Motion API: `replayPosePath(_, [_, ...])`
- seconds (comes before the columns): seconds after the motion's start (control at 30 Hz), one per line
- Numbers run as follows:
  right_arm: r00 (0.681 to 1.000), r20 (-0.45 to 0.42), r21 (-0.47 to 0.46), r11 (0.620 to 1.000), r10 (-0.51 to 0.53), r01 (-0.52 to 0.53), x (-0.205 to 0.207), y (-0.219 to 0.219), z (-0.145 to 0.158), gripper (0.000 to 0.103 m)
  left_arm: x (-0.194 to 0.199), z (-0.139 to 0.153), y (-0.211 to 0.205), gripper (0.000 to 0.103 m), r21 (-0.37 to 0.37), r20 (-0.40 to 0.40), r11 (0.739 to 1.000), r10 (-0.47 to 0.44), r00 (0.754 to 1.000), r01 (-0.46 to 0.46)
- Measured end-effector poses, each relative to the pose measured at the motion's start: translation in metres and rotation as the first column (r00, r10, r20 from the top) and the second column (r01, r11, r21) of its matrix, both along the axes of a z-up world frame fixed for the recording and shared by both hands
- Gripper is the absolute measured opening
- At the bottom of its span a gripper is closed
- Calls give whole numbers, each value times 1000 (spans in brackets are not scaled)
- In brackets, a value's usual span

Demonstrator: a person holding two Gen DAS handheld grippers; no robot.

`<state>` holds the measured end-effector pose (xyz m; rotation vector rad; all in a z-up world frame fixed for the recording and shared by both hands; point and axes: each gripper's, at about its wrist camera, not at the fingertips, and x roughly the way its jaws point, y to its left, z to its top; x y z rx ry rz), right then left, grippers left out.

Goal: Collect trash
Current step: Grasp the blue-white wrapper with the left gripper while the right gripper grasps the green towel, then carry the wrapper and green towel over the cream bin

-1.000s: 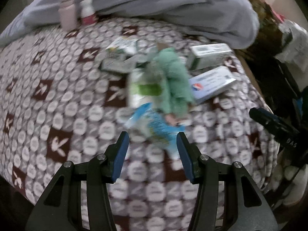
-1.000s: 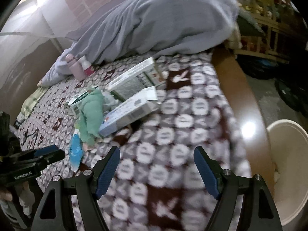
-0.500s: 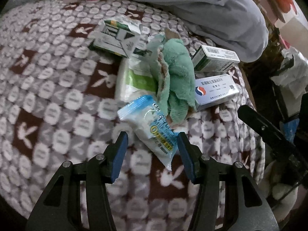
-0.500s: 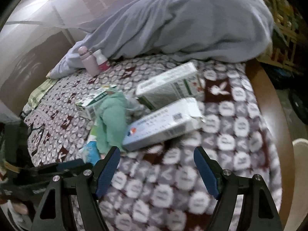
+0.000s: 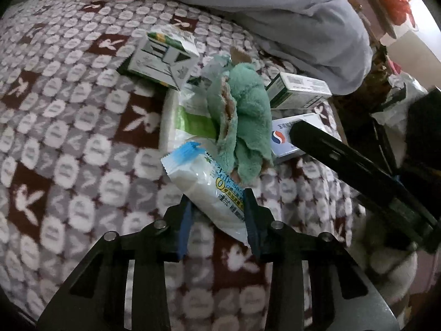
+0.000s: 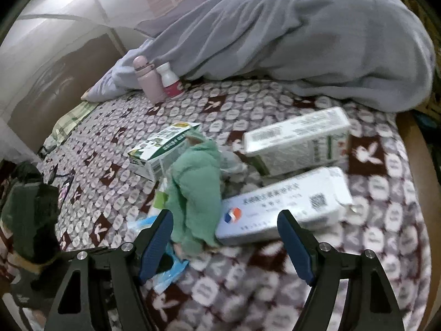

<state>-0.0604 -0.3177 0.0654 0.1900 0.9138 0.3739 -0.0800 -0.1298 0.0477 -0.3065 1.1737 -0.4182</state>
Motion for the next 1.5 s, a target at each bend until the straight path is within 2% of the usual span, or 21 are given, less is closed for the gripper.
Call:
replayPosePath(0.23, [998,-10,-17,998,63,-63,32,34,-10,67,-7,20,29,32,58,54,998,0,999,-3])
replayPosePath(0.37, [995,-52,7,997,83,-82,53,46,-27,46,-8,22,36,32,59,66,998,10,998,-14])
replayPosePath(0.47, [996,-43,-11,996,83,-84,49,49,-28,40,-8,22,34,32,54,71,998,10,997,-14])
replayPosePath(0.67, [996,41,22,997,78,-79,13,27,9,39,-11,29,23,32,51,93,999,-14,996,9])
replayPosePath(0.8, [996,61,31,997,67,-69,-12,9,23,39,-15,35,10,32,47,108,998,-44,993,39])
replayPosePath(1.0, [997,71,17,1000,19,-21,-45,-19,25,39,-23,41,-14,32,61,124,994,-95,988,88])
replayPosePath(1.5, [989,82,37,992,-123,121,-89,-84,30,39,-43,54,-83,32,111,169,973,-218,961,201])
